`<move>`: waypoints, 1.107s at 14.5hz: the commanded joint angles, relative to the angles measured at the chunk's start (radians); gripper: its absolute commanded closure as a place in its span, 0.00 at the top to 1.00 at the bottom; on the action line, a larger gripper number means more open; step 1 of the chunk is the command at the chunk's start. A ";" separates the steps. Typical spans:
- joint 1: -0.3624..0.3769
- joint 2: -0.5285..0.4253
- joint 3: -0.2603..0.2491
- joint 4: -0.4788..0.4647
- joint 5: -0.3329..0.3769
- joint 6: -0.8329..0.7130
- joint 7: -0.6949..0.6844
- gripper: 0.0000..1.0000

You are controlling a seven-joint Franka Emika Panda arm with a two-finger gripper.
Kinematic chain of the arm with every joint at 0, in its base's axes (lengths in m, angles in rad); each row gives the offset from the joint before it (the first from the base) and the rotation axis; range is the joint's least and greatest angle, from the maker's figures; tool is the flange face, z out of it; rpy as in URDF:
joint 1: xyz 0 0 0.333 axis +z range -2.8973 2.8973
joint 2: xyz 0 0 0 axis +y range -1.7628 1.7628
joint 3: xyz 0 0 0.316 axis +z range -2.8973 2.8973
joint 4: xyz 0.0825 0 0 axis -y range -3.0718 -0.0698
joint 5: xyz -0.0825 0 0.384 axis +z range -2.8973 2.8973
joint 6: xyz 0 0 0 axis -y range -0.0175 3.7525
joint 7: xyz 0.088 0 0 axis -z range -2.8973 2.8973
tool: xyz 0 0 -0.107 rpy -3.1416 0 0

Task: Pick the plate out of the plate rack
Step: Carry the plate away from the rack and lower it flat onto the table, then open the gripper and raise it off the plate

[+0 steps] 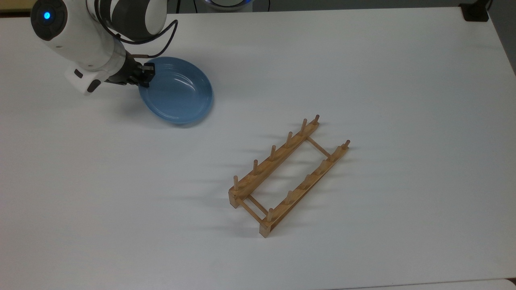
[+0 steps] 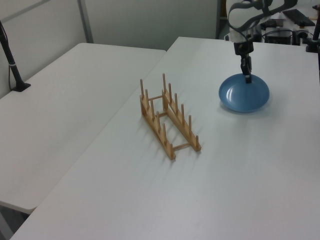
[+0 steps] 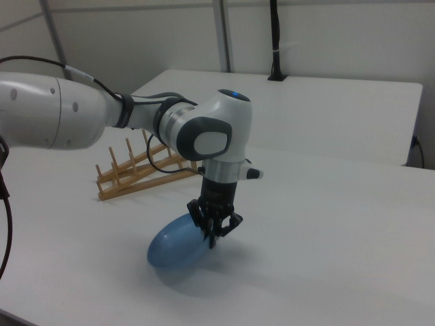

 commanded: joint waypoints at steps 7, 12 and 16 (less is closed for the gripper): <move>-0.021 -0.015 -0.011 -0.060 -0.147 0.066 0.026 1.00; 0.088 -0.218 0.067 -0.018 -0.212 0.039 0.431 1.00; 0.074 -0.365 0.282 -0.001 -0.318 -0.087 0.557 1.00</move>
